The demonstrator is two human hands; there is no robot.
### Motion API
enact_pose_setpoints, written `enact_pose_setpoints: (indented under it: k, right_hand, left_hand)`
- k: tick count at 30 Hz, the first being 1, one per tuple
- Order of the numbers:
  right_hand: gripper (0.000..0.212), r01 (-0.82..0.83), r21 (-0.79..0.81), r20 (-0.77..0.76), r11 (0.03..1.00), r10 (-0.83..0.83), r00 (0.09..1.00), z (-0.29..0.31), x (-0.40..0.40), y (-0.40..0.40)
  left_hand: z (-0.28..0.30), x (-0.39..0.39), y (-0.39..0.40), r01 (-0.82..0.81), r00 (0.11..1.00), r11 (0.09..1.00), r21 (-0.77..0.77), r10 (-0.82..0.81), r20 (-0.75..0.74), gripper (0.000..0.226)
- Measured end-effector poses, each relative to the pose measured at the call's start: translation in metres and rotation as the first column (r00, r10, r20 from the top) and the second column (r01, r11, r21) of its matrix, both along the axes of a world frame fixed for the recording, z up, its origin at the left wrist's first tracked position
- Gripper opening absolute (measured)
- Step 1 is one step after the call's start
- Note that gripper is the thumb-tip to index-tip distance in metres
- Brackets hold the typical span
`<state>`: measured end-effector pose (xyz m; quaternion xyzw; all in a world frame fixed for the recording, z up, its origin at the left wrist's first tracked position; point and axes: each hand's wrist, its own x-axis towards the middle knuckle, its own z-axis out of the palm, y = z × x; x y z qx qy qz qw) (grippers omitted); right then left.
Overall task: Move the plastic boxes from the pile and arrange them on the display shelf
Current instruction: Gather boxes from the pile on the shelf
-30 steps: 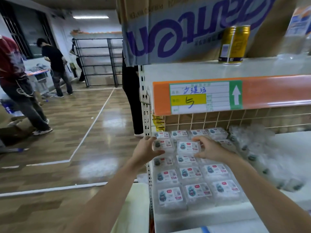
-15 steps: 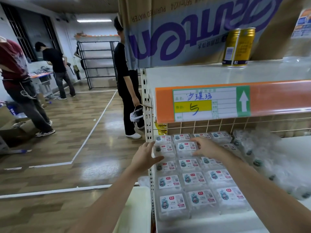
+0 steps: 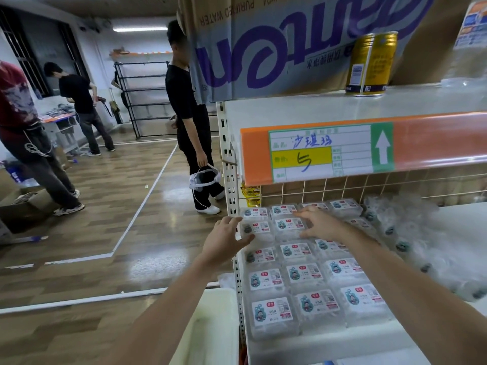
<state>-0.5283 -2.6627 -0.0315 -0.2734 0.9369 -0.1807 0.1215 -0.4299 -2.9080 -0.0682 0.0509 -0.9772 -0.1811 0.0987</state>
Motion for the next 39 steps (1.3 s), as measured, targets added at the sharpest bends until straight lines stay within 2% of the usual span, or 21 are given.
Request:
enact_pose_setpoints:
  k: [4, 7, 11, 14, 17, 19, 22, 24, 30, 35, 39]
  right_hand:
    - [0.070, 0.036, -0.025, 0.013, 0.999, -0.036, 0.999, 0.002, 0.003, 0.005]
    - [0.070, 0.084, -0.054, 0.021, 0.995, -0.083, 0.996, 0.010, 0.011, 0.011]
    - [0.056, 0.088, 0.108, -0.154, 0.990, -0.071, 0.986, 0.018, 0.021, 0.030]
    - [0.040, 0.102, 0.261, -0.277, 0.960, -0.027, 0.960, 0.016, 0.030, 0.055]
    - [0.045, 0.185, 0.394, -0.403, 0.900, -0.011, 0.915, 0.021, 0.045, 0.088]
    - [0.057, 0.255, 0.476, -0.436, 0.841, -0.026, 0.900, 0.026, 0.059, 0.114]
    - [0.044, 0.396, 0.470, -0.488, 0.789, -0.142, 0.861, 0.031, 0.078, 0.163]
    - [0.043, 0.488, 0.427, -0.491, 0.761, -0.258, 0.832, 0.036, 0.089, 0.202]
    - [0.045, 0.658, 0.393, -0.478, 0.642, -0.469, 0.743, 0.043, 0.125, 0.335]
    - [0.041, 0.730, 0.398, -0.454, 0.556, -0.573, 0.683, 0.042, 0.145, 0.443]
    - [0.044, 0.781, 0.389, -0.460, 0.489, -0.631, 0.624, 0.051, 0.150, 0.515]
  left_hand:
    - [0.010, 0.003, 0.007, 0.020, 0.999, 1.000, -0.021, -0.021, -0.044, 0.064]
    - [0.020, 0.003, 0.020, 0.067, 0.991, 0.992, -0.108, -0.080, -0.112, 0.055]
    - [0.038, -0.013, 0.054, 0.209, 0.969, 0.935, -0.287, -0.238, -0.070, 0.049]
    - [0.050, -0.028, 0.090, 0.334, 0.933, 0.833, -0.442, -0.359, 0.028, 0.049]
    - [0.055, -0.041, 0.136, 0.435, 0.887, 0.728, -0.530, -0.446, 0.116, 0.047]
    - [0.056, -0.046, 0.173, 0.497, 0.859, 0.703, -0.508, -0.483, 0.172, 0.049]
    - [0.063, -0.047, 0.238, 0.562, 0.822, 0.717, -0.413, -0.538, 0.186, 0.044]
    - [0.068, -0.046, 0.283, 0.592, 0.798, 0.697, -0.405, -0.578, 0.172, 0.044]
    - [0.077, -0.043, 0.416, 0.700, 0.657, 0.490, -0.519, -0.726, 0.201, 0.050]
    - [0.079, -0.039, 0.529, 0.751, 0.573, 0.403, -0.524, -0.791, 0.214, 0.054]
    - [0.086, -0.038, 0.612, 0.742, 0.541, 0.364, -0.562, -0.821, 0.182, 0.054]
